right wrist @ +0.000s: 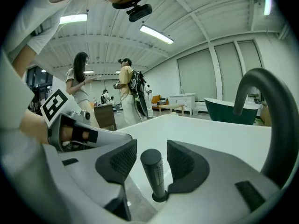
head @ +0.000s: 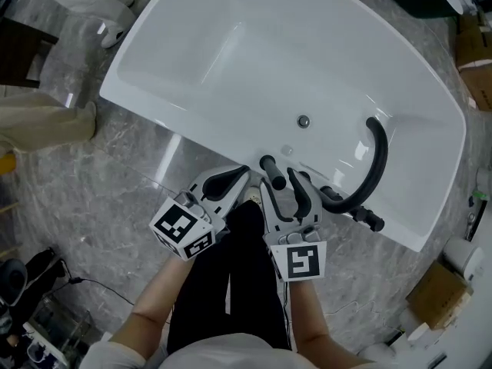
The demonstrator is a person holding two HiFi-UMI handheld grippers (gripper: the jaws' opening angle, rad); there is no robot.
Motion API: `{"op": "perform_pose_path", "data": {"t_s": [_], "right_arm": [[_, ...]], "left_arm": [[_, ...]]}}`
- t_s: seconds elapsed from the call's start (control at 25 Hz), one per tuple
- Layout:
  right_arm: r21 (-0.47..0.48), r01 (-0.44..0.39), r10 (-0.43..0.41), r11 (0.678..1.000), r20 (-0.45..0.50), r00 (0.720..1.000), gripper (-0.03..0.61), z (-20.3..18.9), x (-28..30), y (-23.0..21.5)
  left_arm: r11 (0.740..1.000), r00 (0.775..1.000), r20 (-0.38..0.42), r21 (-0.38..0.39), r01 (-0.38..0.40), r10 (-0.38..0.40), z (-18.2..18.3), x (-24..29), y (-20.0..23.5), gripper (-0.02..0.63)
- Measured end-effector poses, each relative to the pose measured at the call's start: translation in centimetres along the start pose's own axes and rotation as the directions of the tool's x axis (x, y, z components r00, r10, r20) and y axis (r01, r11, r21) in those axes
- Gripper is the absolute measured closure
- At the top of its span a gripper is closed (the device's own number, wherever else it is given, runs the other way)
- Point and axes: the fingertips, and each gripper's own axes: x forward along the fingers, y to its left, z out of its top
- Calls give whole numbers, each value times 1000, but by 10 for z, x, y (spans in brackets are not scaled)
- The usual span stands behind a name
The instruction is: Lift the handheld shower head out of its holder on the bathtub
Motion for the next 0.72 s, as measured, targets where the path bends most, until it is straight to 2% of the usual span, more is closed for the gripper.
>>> {"op": "perform_pose_path", "data": {"t_s": [0.12, 0.48, 0.72], "right_arm": [[-37, 4, -5, 999, -12, 1000, 390, -16, 9, 0], [-34, 7, -9, 999, -33, 999, 390, -49, 30, -6], [8, 3, -3, 1000, -66, 998, 391, -69, 43, -9]], "left_arm": [[1000, 1000, -13, -5, 7, -7, -12, 6, 10, 603], [1000, 1000, -22, -26, 2, -3, -34, 21, 35, 603], [999, 999, -34, -46, 3, -5, -47, 26, 42, 603]]}}
